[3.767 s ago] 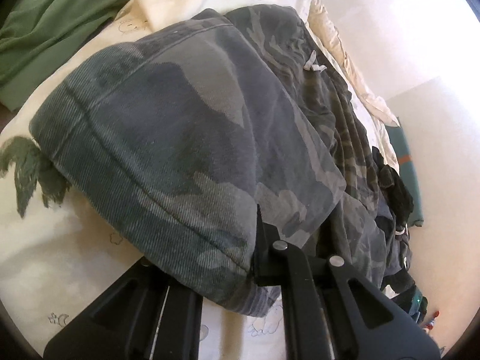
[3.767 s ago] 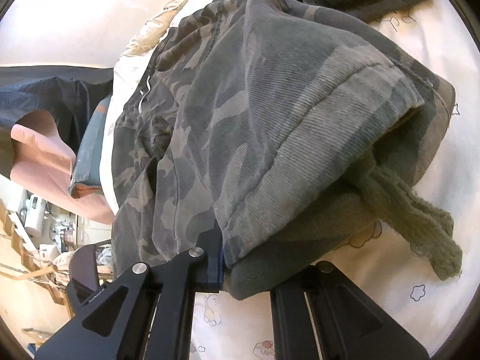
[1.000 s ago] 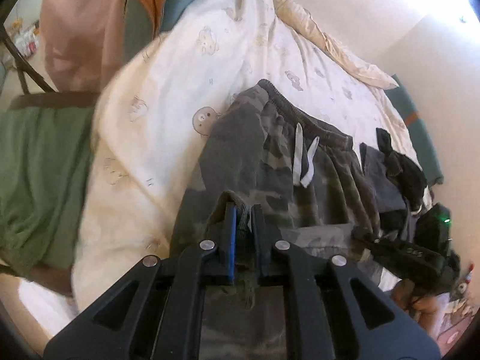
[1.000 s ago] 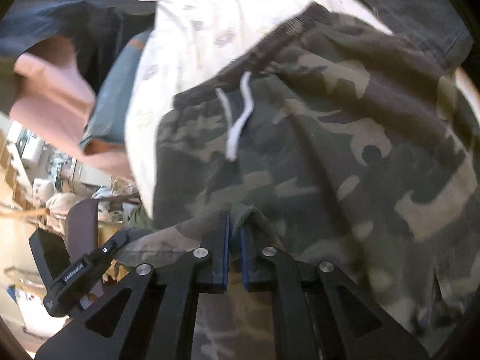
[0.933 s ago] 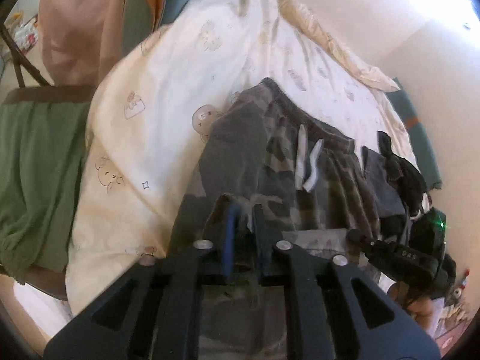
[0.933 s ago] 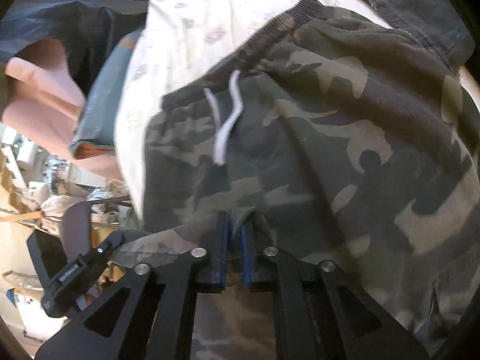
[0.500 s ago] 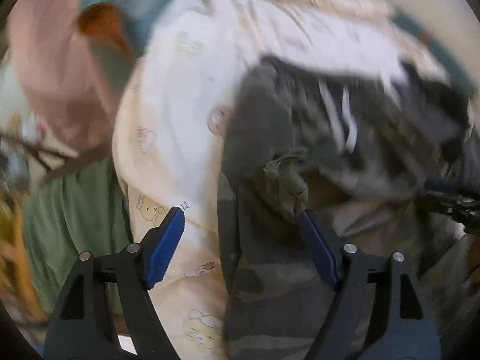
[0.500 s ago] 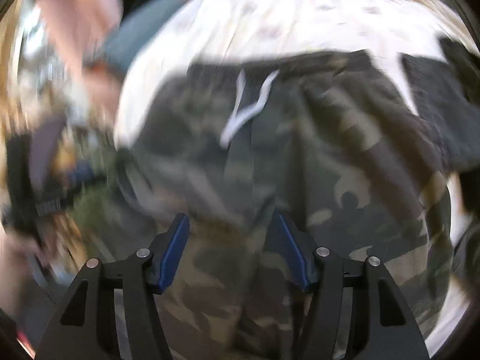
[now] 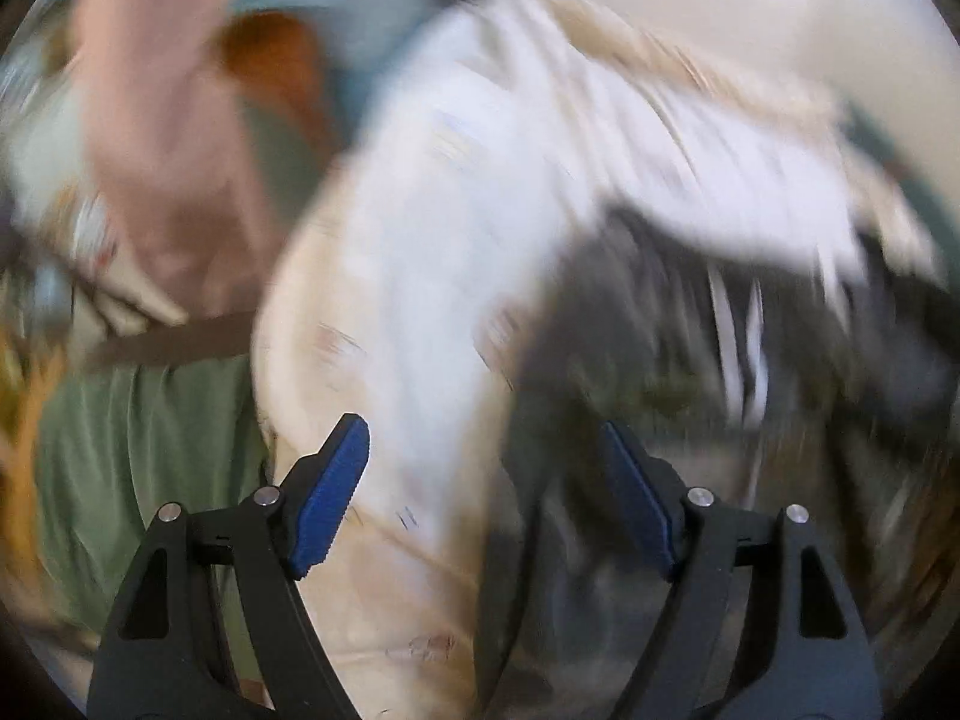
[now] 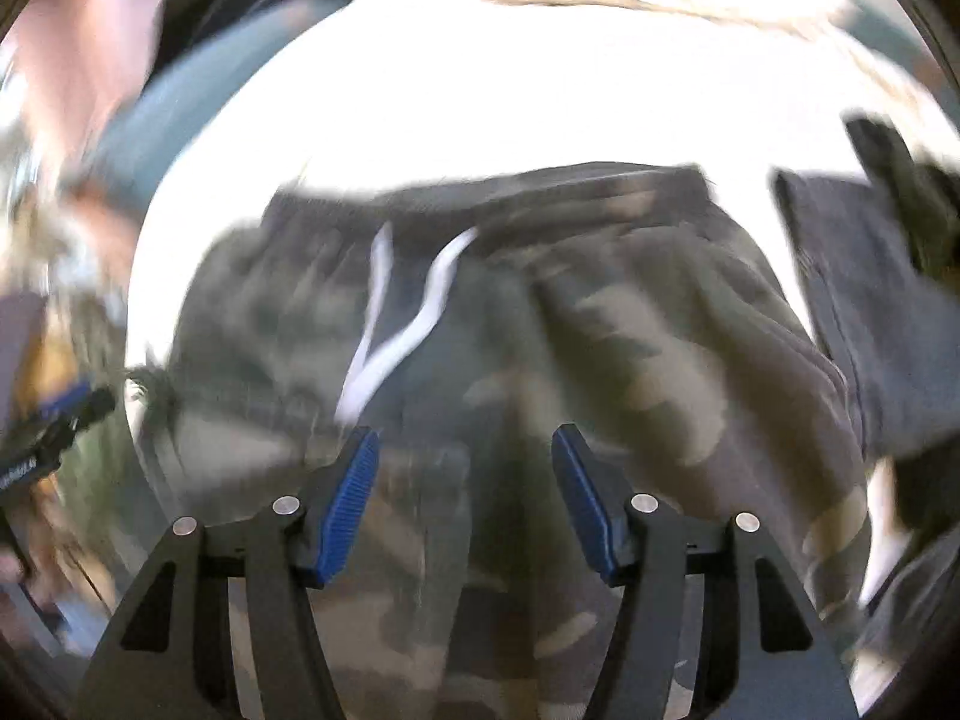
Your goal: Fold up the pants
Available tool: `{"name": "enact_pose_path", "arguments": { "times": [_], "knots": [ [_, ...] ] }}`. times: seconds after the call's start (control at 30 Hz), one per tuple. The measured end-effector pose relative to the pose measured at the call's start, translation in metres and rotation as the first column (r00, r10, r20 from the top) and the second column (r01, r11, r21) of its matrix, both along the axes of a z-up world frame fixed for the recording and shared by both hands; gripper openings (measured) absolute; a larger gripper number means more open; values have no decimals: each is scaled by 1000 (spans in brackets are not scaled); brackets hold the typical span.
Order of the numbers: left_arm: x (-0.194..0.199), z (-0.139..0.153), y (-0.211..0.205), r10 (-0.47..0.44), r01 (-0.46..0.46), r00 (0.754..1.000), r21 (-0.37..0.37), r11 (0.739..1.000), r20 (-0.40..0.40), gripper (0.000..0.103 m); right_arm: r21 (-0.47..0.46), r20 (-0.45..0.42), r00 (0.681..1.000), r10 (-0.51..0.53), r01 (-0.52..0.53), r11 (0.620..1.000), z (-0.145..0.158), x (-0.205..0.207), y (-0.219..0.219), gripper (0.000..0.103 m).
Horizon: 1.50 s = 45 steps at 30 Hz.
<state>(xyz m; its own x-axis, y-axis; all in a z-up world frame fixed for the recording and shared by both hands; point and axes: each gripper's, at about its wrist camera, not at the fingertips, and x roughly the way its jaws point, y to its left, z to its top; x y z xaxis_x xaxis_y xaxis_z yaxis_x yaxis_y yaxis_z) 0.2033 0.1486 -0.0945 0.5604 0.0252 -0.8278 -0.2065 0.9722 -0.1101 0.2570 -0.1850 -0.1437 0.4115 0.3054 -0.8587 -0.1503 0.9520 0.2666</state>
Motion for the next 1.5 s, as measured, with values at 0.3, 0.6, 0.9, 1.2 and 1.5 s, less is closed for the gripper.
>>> {"name": "enact_pose_path", "arguments": {
  "times": [0.3, 0.6, 0.9, 1.2, 1.5],
  "knots": [
    [4, -6, -33, -299, 304, 947, 22, 952, -117, 76, 54, -43, 984, 172, -169, 984, -15, -19, -3, 62],
    [23, -41, -55, -396, 391, 903, -59, 918, -169, 30, 23, -102, 981, 168, -166, 986, -45, -16, 27, 58],
    [46, -65, -65, -386, 391, 901, -14, 920, -200, 30, 150, -85, 979, 184, -170, 974, -51, -13, 34, 15],
    [26, -23, -41, -342, 332, 936, -110, 937, -81, 5, 221, 57, 979, 194, -202, 954, 0, -31, 24, 3],
    [31, 78, -40, -326, 324, 941, 39, 945, 90, 5, 254, 208, 964, 165, -216, 943, 74, -10, 26, 3]
  ]
}}
